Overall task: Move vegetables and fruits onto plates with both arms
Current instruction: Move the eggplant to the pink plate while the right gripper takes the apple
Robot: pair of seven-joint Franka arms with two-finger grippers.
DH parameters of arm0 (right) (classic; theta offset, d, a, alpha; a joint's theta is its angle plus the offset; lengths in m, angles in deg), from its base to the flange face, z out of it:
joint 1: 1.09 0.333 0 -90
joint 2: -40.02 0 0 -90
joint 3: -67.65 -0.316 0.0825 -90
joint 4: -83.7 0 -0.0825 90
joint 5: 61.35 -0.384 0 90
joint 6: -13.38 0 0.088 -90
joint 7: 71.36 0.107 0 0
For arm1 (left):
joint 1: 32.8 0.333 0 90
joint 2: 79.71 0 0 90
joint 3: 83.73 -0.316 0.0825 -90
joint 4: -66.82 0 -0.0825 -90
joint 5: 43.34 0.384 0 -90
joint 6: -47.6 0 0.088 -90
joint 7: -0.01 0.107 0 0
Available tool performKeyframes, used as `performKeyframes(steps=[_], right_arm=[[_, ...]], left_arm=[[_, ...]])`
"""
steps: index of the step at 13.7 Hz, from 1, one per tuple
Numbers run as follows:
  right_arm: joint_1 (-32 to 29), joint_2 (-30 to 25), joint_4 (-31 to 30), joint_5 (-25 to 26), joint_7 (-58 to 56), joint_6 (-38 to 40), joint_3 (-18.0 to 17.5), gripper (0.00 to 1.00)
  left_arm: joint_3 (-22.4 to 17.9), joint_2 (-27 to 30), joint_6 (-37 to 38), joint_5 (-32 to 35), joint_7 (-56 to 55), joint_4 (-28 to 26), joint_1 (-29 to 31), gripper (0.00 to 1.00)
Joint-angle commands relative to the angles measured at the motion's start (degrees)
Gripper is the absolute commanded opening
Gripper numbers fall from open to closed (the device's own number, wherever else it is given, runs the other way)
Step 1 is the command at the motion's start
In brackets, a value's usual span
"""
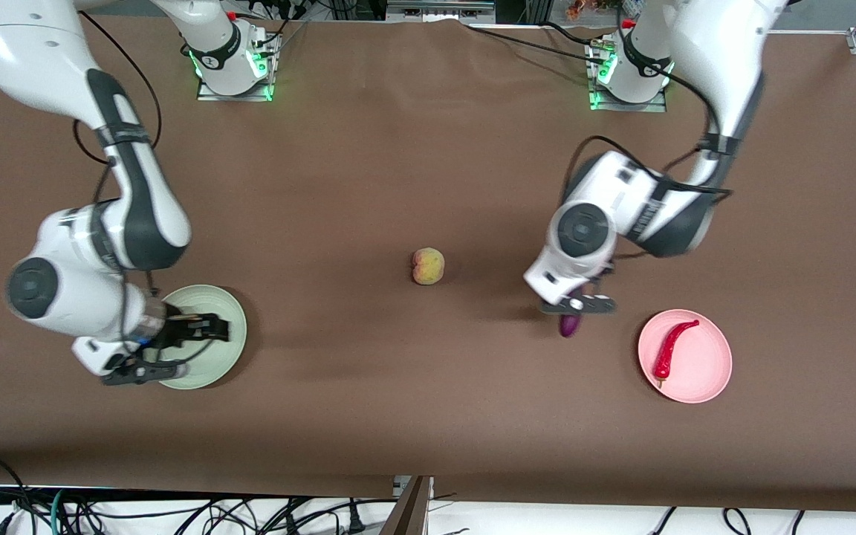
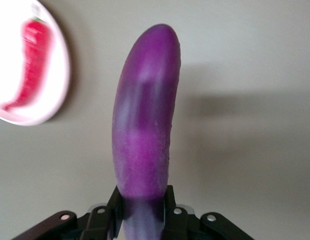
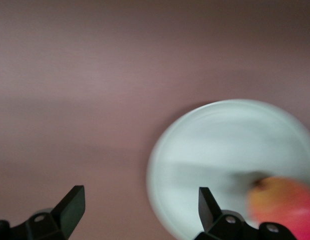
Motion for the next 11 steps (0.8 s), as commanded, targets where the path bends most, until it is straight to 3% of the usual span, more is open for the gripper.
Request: performKeyframes(steps=[1, 4, 6, 8, 11], right_arm=[[8.7, 0.2, 0.4, -0.2, 17.2, 0.1, 0.4, 1.00], [17.4, 1.8, 0.2, 0.4, 32.4, -6.1, 0.5, 1.00], [23.1, 3.0, 0.1, 1.6, 38.8, -9.1, 1.1, 1.00], [26.3, 4.4, 0.1, 4.2, 45.0, -11.6, 1.2, 1.00], [29.2, 7.3, 0.1, 6.7, 47.2, -13.6, 1.2, 1.00]], left_arm=[[0.5, -0.3, 0.9, 8.5, 8.1, 1.4, 5.8, 0.06], [0.5, -1.9, 0.0, 10.9, 19.5, 3.6, 12.6, 0.06], [-0.4, -3.7, -5.2, 11.6, 22.3, 3.6, 14.7, 0.06], [-2.3, -6.0, -9.8, 15.5, 26.6, 3.6, 16.3, 0.08], [-2.3, -8.2, -14.2, 15.7, 30.1, 3.0, 18.7, 0.10]])
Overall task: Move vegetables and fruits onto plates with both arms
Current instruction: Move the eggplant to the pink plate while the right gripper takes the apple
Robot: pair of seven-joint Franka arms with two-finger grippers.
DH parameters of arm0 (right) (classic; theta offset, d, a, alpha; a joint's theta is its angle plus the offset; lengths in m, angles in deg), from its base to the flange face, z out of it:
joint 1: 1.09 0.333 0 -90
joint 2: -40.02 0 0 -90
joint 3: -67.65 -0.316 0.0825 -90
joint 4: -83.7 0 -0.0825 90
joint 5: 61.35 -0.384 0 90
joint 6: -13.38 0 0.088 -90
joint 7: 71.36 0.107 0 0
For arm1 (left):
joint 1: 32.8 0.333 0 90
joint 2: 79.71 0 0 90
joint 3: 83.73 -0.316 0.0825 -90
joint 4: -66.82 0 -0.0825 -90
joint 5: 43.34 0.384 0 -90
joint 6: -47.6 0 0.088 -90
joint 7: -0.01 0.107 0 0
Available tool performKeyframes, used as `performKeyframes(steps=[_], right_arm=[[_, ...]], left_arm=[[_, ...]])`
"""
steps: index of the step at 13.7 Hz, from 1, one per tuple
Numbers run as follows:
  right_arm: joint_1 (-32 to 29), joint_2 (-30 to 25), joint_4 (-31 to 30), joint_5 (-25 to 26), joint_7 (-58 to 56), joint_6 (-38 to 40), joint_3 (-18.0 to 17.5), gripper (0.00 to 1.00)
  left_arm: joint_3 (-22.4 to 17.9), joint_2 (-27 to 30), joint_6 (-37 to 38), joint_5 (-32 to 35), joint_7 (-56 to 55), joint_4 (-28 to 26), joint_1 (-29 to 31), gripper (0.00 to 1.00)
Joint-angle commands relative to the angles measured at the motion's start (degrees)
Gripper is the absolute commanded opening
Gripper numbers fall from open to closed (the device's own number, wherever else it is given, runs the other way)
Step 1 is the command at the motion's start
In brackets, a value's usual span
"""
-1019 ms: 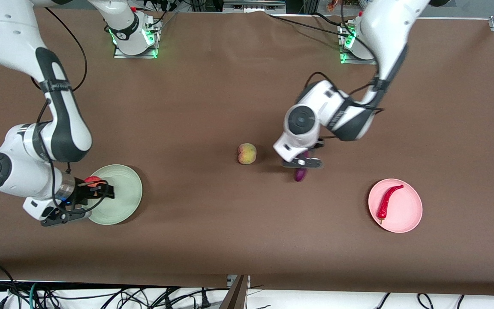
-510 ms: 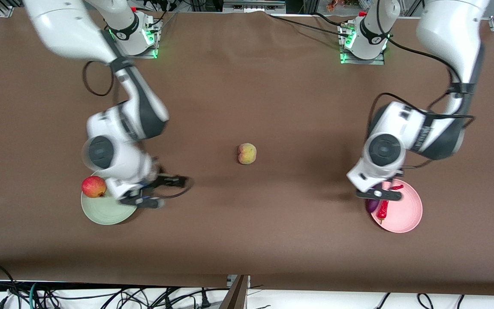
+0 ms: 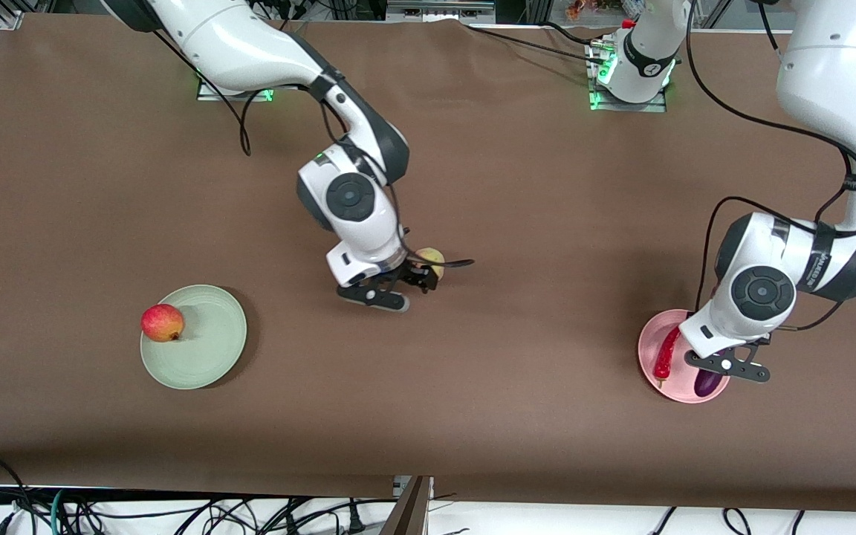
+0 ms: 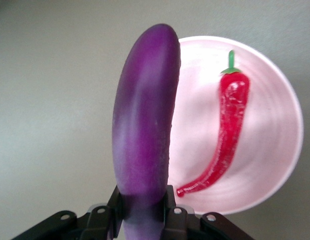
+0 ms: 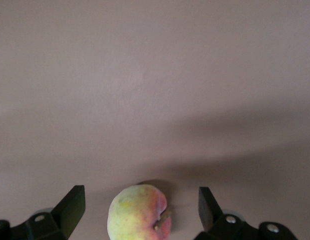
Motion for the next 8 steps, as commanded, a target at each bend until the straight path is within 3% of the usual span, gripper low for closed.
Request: performKeyframes(steps=[1, 4, 5, 6, 7, 8], right_arm=[[1.8, 2.3, 0.3, 2.8, 1.7, -1.3, 0.6, 1.00], [3.6, 3.6, 0.3, 3.9, 1.7, -1.8, 0.7, 1.00], [3.8, 4.1, 0.3, 3.9, 1.8, -2.5, 0.7, 1.00], [4.3, 4.4, 0.3, 3.9, 2.5, -3.2, 0.7, 1.00], [4.8, 5.0, 0.3, 4.1, 3.5, -4.0, 0.7, 1.00], [5.2, 5.4, 0.3, 4.4, 3.8, -4.6, 1.4, 1.00]], left_arm=[[0.6, -2.6, -2.4, 0.9, 3.3, 1.2, 1.5, 0.12], [0.6, -3.8, -3.1, 0.5, 3.3, 1.2, 1.4, 0.17], [0.6, -4.5, -3.1, 0.4, 3.3, 1.4, 1.4, 0.23], [0.6, -4.9, -3.1, 0.4, 3.2, 1.6, 1.3, 0.57], [0.6, -4.8, -3.1, 0.4, 2.9, 1.6, 1.3, 1.00], [0.6, -4.5, -3.1, 0.4, 3.2, 1.7, 1.3, 1.00]])
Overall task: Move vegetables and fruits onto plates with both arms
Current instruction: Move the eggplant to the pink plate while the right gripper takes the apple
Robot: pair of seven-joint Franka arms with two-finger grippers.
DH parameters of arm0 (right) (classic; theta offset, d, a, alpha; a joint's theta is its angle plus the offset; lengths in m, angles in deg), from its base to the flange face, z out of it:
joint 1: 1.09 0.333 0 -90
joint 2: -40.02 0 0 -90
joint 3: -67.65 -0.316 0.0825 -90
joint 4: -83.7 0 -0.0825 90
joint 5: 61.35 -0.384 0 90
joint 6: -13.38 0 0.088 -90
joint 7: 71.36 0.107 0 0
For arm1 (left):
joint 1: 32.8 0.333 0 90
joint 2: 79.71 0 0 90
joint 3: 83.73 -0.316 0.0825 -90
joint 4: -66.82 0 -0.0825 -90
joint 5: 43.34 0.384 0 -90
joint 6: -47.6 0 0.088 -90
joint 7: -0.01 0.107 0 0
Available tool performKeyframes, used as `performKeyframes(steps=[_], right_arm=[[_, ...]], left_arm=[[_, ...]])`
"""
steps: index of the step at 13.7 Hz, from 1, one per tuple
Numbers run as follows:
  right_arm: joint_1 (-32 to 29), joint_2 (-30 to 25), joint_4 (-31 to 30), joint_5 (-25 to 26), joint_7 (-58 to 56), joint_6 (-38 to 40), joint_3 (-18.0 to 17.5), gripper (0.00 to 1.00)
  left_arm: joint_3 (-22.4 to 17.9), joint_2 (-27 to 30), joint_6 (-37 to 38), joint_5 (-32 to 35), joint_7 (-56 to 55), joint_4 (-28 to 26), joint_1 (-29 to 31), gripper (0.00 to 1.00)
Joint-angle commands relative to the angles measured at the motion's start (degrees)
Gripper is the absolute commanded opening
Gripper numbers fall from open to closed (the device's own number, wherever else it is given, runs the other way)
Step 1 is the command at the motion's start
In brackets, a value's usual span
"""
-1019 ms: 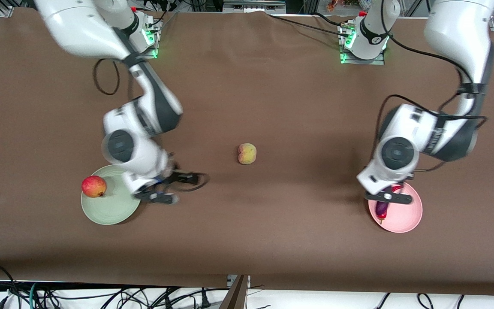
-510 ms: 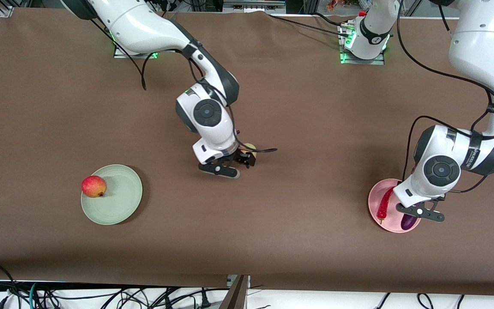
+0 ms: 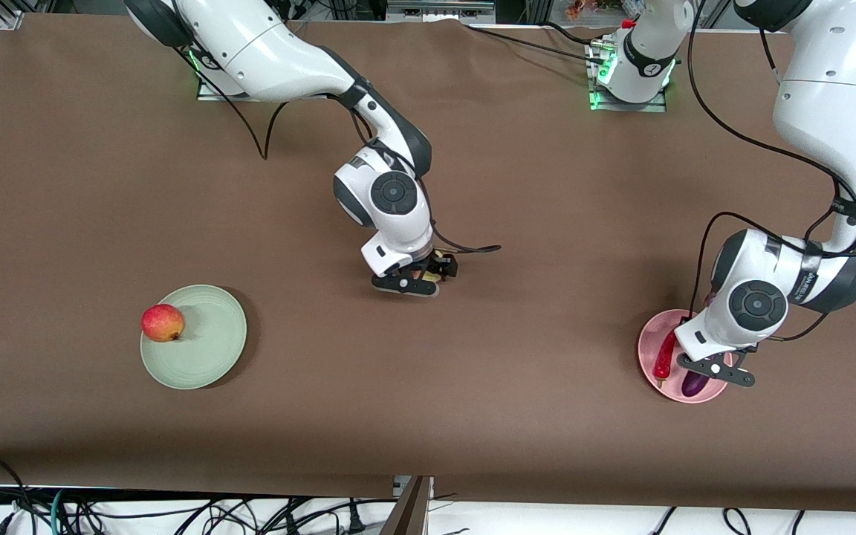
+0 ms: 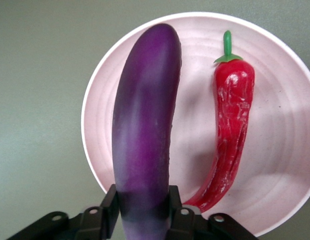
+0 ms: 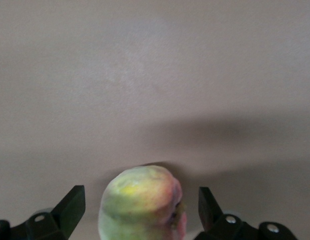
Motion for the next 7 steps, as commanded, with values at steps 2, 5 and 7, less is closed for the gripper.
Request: performKeyframes(steps=[2, 5, 7], right_arm=[[1.7, 1.8, 0.4, 2.3, 2.3, -1.8, 1.6, 1.00], [1.7, 2.3, 0.4, 2.3, 2.2, -1.8, 1.6, 0.36], [1.2, 2.0, 0.5, 2.0, 1.1, -1.7, 1.6, 0.09]], left_arm=[[0.7, 0.3, 0.6, 0.4, 1.3, 1.8, 0.1, 1.00], [3.1, 4.2, 4.9, -0.3, 1.2, 1.9, 0.1, 1.00], [4.7, 8.4, 11.1, -3.8, 1.1, 2.1, -0.1, 1.00]])
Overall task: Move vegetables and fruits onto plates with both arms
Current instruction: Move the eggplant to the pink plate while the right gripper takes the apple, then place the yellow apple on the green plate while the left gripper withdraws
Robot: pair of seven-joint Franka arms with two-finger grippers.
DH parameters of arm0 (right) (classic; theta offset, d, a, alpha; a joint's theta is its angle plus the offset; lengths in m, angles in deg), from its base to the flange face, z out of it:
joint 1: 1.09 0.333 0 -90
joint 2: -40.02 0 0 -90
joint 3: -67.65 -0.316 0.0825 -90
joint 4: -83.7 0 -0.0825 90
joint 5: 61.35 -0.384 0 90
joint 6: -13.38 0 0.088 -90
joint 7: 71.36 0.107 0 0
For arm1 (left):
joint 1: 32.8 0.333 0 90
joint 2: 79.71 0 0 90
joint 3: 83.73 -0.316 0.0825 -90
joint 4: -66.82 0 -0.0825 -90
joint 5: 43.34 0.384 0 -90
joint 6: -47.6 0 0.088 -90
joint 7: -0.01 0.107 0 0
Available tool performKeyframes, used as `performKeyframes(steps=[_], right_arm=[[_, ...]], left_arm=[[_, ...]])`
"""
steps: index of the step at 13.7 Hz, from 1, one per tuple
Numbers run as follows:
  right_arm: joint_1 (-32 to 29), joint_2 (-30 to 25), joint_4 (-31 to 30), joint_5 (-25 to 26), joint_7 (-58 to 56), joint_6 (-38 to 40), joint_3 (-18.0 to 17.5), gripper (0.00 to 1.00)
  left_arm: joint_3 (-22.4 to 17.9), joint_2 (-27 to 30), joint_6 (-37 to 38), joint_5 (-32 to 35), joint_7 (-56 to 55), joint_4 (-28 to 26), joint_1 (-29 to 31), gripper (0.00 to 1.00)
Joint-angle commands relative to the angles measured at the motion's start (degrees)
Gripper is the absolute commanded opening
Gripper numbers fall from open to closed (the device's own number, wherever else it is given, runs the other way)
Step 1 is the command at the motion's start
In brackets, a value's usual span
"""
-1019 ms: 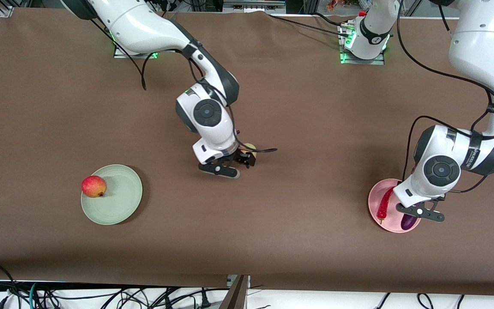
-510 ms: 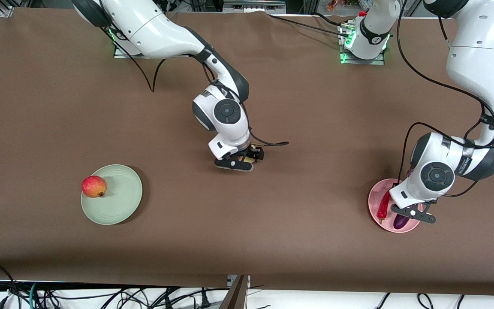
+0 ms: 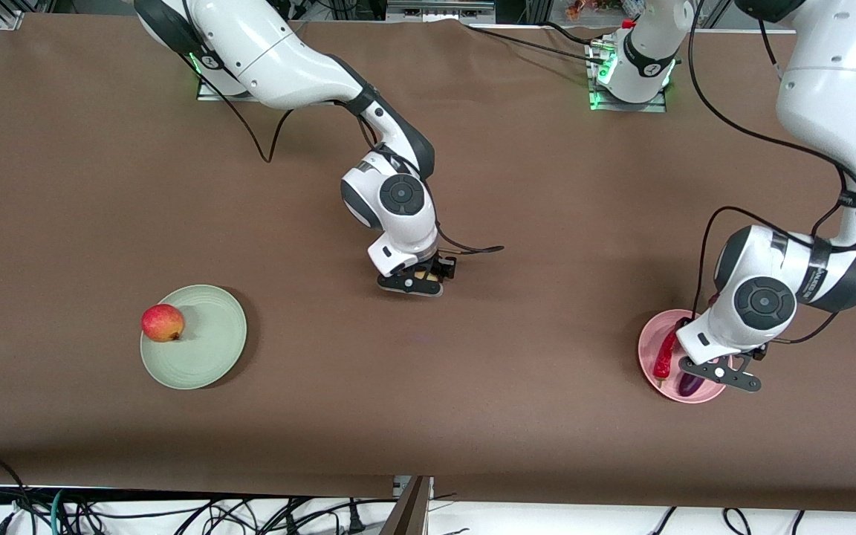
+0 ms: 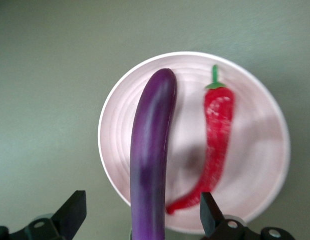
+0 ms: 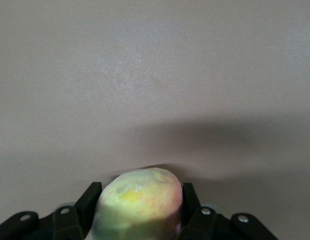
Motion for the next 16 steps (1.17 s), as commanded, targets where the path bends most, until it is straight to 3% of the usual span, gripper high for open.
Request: performKeyframes(steps=[1, 4, 6, 9, 12, 14, 16], right_arm=[[-0.7, -0.4, 0.5, 0.7, 0.0, 0.3, 0.6, 0.09], [-6.9, -4.6, 0.5, 0.6, -2.1, 3.3, 0.3, 0.09], [-13.1, -7.1, 0.6, 0.2, -13.5, 10.6, 0.0, 0.09], [-22.1, -9.4, 0.6, 0.3, -30.9, 18.6, 0.2, 0.09], [-29.1, -10.0, 0.4, 0.4, -43.6, 21.3, 0.5, 0.09], [-33.7, -9.8, -0.3, 0.5, -49.2, 21.4, 0.6, 0.09], [-37.2, -9.2, -1.0, 0.5, -52.8, 20.9, 0.6, 0.09]], left_arm=[[1.4, 7.7, 7.2, -5.3, 1.1, -0.7, -0.2, 1.00], [2.2, 16.3, 10.6, -12.7, 0.9, -0.6, 0.1, 1.00], [2.6, 20.6, 16.2, -14.2, 0.7, 1.6, -0.1, 1.00], [3.6, 21.1, 31.5, -18.4, 0.7, 11.7, -0.1, 1.00], [2.9, 21.8, 33.4, -23.9, 1.2, 13.2, 0.3, 1.00], [-4.0, 25.0, 32.6, -28.9, 1.5, 11.5, -3.3, 1.00], [-11.5, 29.9, 31.9, -33.3, 1.4, 5.9, -7.5, 1.00]])
